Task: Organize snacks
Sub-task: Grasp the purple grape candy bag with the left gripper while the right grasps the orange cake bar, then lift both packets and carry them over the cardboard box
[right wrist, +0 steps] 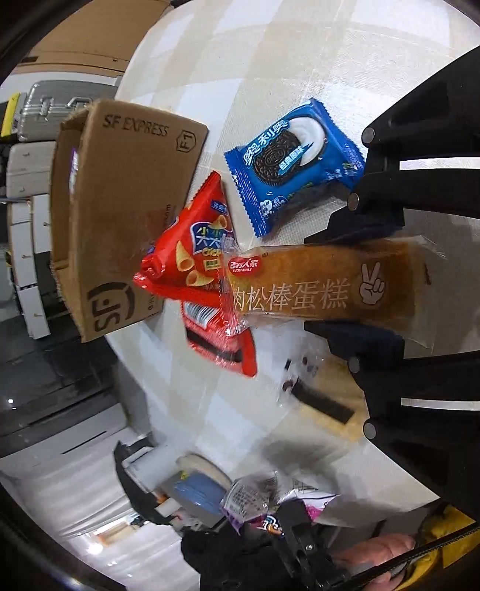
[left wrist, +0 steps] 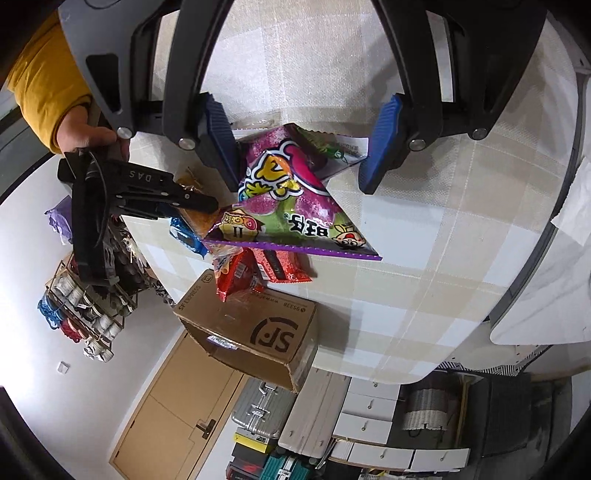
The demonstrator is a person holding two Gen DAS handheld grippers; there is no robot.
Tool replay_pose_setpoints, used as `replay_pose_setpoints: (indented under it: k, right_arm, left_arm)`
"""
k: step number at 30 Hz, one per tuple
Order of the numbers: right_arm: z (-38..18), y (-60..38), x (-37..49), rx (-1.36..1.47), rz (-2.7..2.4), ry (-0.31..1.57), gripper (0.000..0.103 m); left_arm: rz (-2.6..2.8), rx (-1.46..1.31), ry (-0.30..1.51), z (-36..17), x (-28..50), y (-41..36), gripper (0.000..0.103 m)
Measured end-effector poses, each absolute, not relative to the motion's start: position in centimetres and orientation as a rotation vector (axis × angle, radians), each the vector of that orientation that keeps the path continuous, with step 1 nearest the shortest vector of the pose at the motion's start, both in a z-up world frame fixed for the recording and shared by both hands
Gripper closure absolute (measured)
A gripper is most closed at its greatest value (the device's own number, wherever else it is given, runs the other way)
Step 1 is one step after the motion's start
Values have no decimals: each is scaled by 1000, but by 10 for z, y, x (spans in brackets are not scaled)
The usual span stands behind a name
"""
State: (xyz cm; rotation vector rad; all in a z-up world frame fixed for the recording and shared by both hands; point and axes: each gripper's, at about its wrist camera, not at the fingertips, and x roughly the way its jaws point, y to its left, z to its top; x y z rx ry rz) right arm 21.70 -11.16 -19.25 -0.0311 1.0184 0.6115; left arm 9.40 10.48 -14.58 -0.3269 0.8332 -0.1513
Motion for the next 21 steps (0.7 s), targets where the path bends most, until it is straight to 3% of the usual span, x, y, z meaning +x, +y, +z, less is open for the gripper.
replay_pose_setpoints:
  k: [21]
  right_arm:
    - [-56, -160, 102, 227, 669, 648, 66]
  left_arm:
    - [-172, -226, 686, -62, 57, 69, 41]
